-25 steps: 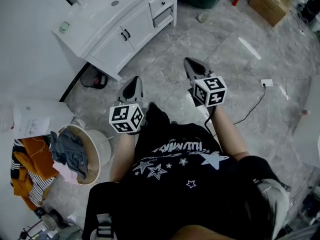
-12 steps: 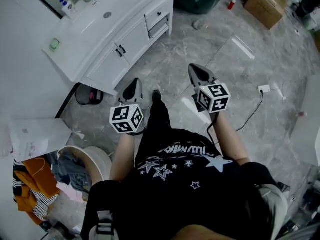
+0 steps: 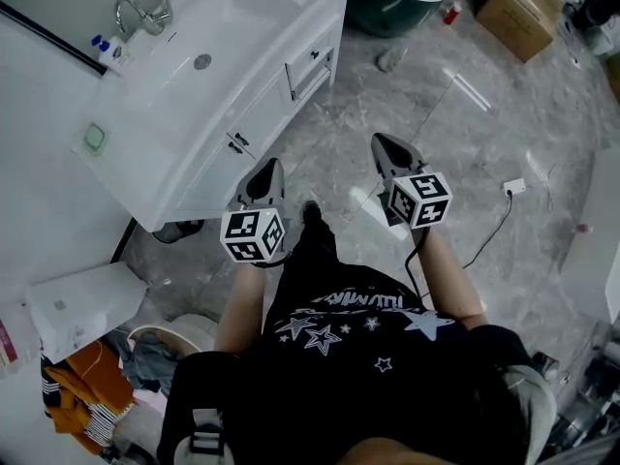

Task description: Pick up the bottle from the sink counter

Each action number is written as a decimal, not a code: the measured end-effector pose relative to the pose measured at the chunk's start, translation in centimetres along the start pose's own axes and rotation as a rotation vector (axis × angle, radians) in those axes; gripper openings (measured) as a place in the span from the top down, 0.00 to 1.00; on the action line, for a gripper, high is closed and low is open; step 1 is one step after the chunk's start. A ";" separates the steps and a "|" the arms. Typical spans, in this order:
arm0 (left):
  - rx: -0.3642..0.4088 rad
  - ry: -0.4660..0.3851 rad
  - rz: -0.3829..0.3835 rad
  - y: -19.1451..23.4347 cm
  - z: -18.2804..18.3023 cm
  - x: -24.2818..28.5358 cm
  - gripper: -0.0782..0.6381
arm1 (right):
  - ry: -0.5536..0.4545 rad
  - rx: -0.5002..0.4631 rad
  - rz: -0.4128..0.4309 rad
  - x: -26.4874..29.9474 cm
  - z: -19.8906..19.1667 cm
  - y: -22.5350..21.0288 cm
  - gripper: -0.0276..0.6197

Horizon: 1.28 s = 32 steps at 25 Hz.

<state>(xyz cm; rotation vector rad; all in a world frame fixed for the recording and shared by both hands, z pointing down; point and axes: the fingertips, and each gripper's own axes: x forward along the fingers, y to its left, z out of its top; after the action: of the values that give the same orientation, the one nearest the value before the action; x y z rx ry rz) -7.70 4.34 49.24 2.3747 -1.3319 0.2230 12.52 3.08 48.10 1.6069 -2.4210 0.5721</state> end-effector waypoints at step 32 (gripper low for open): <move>-0.071 -0.052 0.060 17.0 11.0 13.9 0.88 | -0.009 -0.059 0.069 26.3 12.6 -1.8 0.95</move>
<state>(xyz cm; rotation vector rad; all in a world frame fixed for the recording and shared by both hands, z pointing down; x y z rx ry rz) -15.30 -18.97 48.46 2.2986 -1.4120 0.1288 4.46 -24.96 46.31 1.5116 -2.4840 0.5003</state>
